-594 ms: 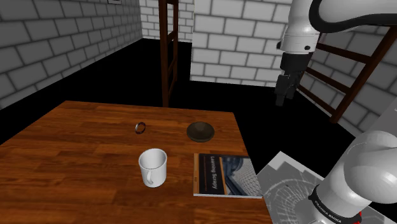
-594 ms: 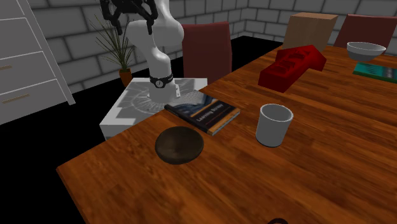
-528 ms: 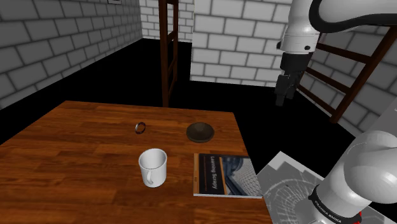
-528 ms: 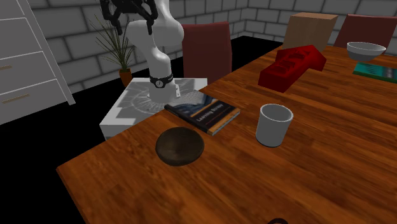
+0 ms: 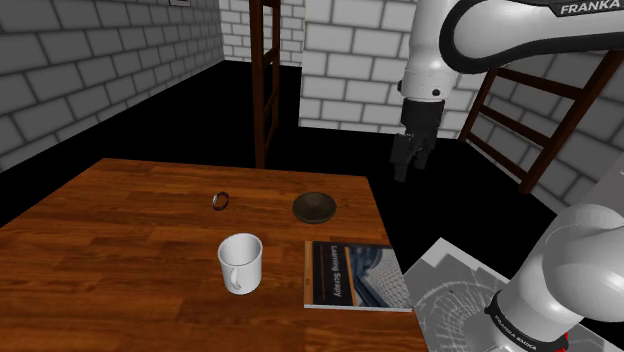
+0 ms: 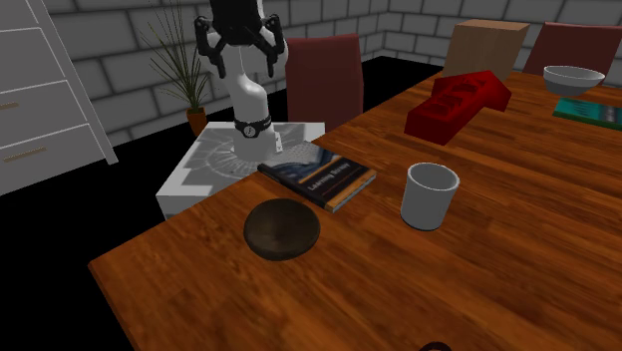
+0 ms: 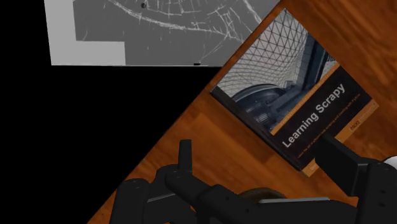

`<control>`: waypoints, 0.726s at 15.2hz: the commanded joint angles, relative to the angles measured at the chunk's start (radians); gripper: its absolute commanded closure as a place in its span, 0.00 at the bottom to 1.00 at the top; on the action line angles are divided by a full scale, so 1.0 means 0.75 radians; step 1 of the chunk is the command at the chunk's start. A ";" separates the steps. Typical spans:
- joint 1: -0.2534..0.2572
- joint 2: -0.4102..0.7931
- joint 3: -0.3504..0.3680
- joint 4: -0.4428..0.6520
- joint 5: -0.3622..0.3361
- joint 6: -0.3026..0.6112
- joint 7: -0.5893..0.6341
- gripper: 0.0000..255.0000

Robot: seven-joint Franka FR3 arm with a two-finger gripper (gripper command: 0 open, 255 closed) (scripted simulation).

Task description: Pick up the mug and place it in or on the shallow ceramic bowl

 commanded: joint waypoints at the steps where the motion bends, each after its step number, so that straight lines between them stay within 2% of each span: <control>1: 0.023 0.061 0.053 0.012 0.040 0.056 0.059 0.00; 6: 0.061 0.250 0.162 0.083 0.098 0.187 0.178 0.00; 11: 0.090 0.463 0.262 0.195 0.116 0.303 0.301 0.00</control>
